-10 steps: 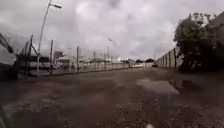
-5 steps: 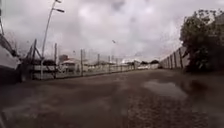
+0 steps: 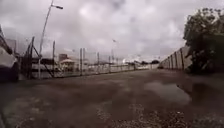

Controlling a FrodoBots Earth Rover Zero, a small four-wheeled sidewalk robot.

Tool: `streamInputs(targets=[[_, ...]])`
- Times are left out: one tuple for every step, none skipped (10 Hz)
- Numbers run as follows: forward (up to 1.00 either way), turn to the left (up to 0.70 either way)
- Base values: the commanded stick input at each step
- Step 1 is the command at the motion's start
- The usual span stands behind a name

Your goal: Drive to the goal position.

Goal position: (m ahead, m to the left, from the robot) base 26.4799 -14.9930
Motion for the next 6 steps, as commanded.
streamInputs(targets=[[0.60, 0.00], [0.60, 0.00], [0.60, 0.00], [0.60, 0.00], [0.60, 0.00], [0.60, 0.00]])
